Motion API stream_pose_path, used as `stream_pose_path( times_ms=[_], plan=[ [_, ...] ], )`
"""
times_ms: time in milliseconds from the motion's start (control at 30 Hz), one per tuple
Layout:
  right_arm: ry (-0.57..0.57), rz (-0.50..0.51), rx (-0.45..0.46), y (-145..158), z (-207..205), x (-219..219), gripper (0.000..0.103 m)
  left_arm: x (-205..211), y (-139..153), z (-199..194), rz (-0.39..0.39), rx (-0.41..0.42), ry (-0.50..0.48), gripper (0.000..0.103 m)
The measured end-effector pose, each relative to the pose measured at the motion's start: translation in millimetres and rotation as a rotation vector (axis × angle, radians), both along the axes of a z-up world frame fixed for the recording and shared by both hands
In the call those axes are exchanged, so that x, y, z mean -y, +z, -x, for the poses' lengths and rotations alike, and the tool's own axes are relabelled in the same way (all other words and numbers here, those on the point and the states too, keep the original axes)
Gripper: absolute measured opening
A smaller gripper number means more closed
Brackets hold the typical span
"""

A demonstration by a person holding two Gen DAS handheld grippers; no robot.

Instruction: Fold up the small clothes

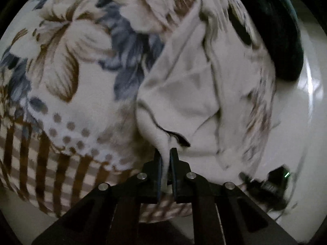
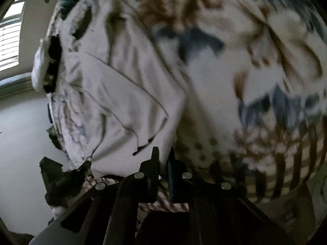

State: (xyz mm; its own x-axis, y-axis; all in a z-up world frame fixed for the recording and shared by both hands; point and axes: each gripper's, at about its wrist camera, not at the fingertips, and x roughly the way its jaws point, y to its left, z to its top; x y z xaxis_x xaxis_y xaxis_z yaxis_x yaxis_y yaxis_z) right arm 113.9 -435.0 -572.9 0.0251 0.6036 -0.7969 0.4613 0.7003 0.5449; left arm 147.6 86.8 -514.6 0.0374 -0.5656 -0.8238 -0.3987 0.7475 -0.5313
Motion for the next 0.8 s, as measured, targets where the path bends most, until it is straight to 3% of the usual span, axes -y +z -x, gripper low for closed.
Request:
stream_pose_path(
  times_ms=[100,200,400,433,467,500,533,600,633,700,800],
  plan=[
    [-0.011,-0.014,0.045,14,-29,8,0.006,-7,2,-26,0.054,0.004,0.077,0.005],
    [-0.024,0.014,0.100,19,-76,13,0.006,-9,3,-70,0.047,0.066,0.119,0.005],
    [-0.118,0.023,0.142,0,-152,27,0.007,-23,-32,-149,0.093,0.122,0.264,0.007],
    [-0.127,0.015,0.141,1,-157,33,0.014,-26,-33,-152,0.107,0.128,0.281,0.007],
    [-0.130,0.026,0.141,2,-160,33,0.034,-29,-32,-152,0.103,0.134,0.285,0.008],
    [-0.127,0.045,0.156,9,-159,36,0.043,-30,-29,-152,0.091,0.145,0.278,0.014],
    [-0.113,0.062,0.177,16,-158,37,0.048,-31,-24,-149,0.073,0.162,0.253,0.026],
    [-0.039,0.126,0.200,24,-156,19,0.048,-23,-13,-143,0.018,0.201,0.170,0.047],
    [0.020,0.165,0.207,30,-150,15,0.048,-17,-6,-137,-0.027,0.226,0.096,0.052],
    [0.106,0.206,0.213,31,-139,1,0.048,-2,-3,-123,-0.131,0.240,-0.061,0.053],
    [0.210,0.234,0.205,20,-128,-18,0.048,28,-14,-109,-0.226,0.235,-0.228,0.052]
  ],
)
